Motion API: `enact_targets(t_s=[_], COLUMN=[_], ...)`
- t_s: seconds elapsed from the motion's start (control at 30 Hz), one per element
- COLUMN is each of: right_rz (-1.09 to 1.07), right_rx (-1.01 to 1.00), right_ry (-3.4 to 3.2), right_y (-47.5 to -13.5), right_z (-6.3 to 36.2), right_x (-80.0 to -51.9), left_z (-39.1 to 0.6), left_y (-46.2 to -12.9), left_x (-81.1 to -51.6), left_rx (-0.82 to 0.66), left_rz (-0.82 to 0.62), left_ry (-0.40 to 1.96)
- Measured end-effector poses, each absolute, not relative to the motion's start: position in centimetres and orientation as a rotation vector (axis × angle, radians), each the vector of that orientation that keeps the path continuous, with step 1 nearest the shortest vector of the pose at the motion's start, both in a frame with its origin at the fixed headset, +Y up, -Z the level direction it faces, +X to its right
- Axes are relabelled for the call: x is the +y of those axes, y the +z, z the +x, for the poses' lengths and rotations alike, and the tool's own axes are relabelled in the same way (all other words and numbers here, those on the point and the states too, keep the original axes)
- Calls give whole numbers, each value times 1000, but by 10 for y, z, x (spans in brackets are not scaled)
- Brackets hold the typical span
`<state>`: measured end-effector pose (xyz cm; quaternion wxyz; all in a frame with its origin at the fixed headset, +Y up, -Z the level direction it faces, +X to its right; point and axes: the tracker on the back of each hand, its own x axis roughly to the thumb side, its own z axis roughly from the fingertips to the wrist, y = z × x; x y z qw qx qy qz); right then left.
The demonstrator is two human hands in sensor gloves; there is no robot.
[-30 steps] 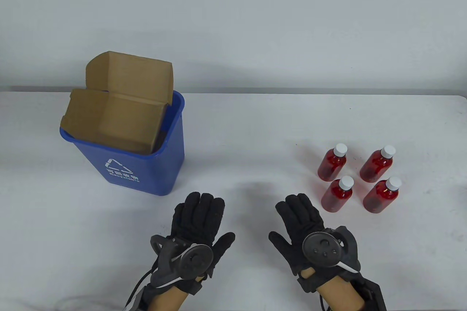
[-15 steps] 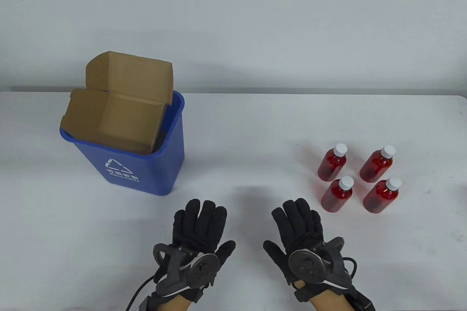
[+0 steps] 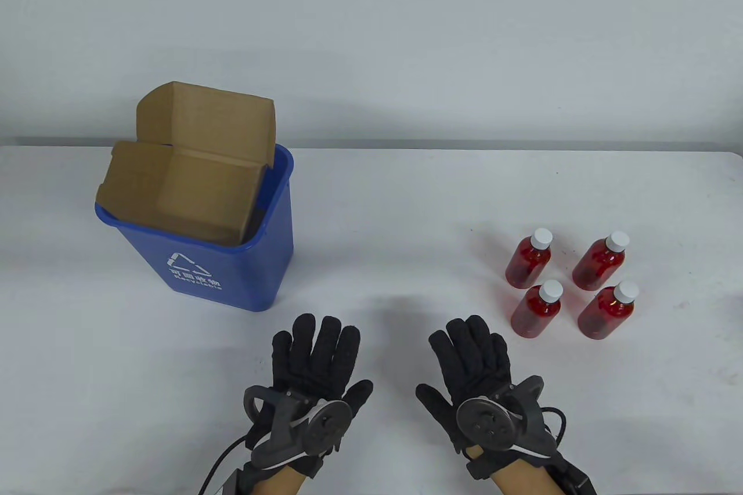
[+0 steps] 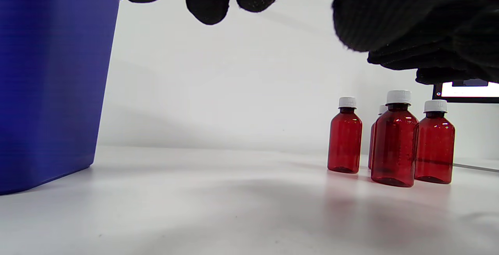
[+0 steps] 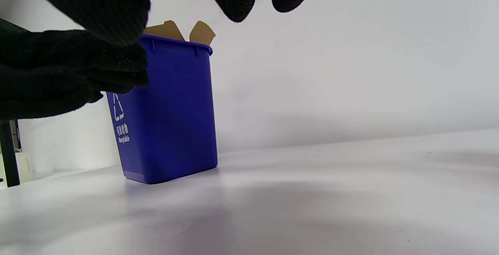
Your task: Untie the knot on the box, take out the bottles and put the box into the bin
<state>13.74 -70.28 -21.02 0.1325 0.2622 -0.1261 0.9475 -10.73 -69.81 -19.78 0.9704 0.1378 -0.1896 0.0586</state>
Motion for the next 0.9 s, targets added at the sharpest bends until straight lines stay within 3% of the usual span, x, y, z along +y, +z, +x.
enact_targets(t_s=[0.9], right_rz=[745], right_rx=[-334], right_ry=[2742], right_y=[-210], right_z=[138], right_x=[-702], left_z=[-108], left_y=[-197], left_x=[-698], left_rx=[-350], left_rz=[268], left_ry=[131])
